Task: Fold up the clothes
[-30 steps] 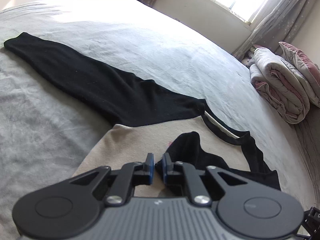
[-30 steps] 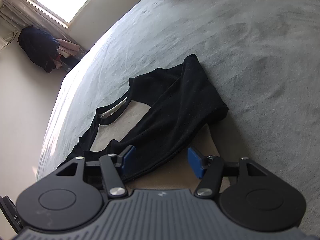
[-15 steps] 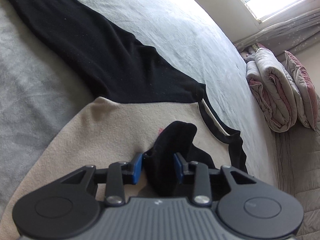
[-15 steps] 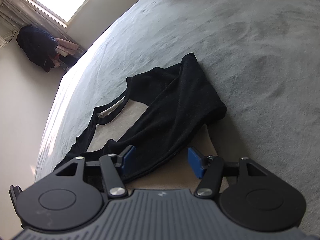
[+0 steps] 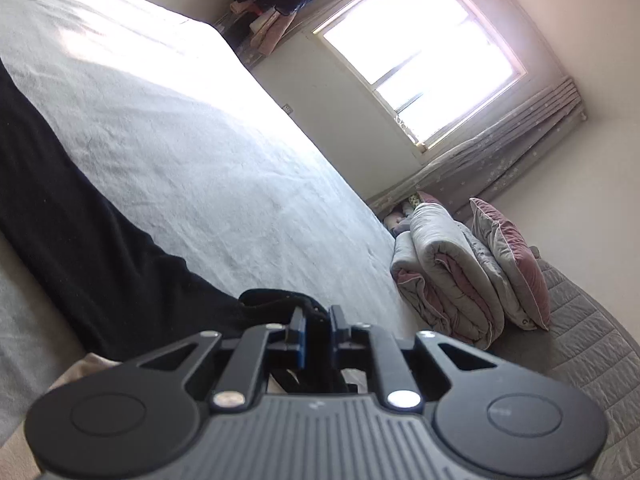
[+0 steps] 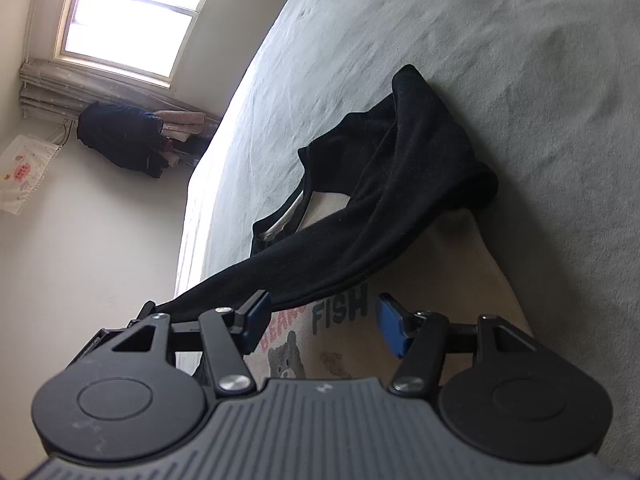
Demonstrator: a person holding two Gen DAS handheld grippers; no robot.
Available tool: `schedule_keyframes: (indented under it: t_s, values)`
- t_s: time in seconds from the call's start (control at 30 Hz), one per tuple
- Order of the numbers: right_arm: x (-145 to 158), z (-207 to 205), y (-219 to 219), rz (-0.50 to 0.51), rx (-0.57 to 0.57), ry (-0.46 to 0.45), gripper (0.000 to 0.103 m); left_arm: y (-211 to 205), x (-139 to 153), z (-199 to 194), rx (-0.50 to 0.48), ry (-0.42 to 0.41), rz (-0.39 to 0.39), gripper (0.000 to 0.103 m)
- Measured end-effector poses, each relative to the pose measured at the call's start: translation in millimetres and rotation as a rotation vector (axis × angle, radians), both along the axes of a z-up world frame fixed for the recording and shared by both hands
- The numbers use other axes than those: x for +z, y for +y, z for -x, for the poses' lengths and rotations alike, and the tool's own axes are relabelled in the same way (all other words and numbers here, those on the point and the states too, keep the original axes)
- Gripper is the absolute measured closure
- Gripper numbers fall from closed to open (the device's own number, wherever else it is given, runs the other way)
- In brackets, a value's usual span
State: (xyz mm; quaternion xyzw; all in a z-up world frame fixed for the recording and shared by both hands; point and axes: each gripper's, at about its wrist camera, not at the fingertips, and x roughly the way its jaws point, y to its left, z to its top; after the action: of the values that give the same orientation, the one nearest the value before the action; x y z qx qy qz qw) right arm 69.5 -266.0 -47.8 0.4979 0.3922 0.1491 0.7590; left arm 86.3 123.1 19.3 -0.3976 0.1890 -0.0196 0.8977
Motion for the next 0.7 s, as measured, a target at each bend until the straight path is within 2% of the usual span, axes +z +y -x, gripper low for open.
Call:
schedule_keyframes:
  t_s: [0.07, 0.13, 0.2, 0.27, 0.37, 0.5, 0.63, 0.7]
  values:
    - [-10, -1, -2, -0.066, -0.024, -0.002, 0.041, 8, -9, 3, 0.012, 0.011, -0.065, 0.092]
    - [-18, -2, -3, -0.119, -0.051, -0.007, 0.041, 17, -26, 2, 0.021, 0.07, -0.123, 0.091]
    - [-25, -2, -5, -0.146, -0.078, -0.006, 0.041, 33, -54, -2, 0.031, 0.178, -0.159, 0.091]
    - [-28, -2, -8, -0.154, -0.097, -0.005, 0.041, 48, -76, -9, 0.022, 0.287, -0.128, 0.091]
    - [-26, 1, -13, -0.151, -0.113, -0.004, 0.041, 64, -82, -10, 0.016, 0.283, -0.046, 0.088]
    - [-8, 6, -13, -0.094, -0.104, -0.029, 0.041, 62, -67, -14, 0.002, 0.236, -0.108, 0.068]
    - [6, 11, -11, -0.041, -0.095, -0.067, 0.041, 59, -69, -25, -0.037, 0.249, -0.139, 0.063]
    - [15, 14, -14, 0.006, -0.11, -0.091, 0.041, 55, -75, -27, -0.054, 0.266, -0.178, 0.065]
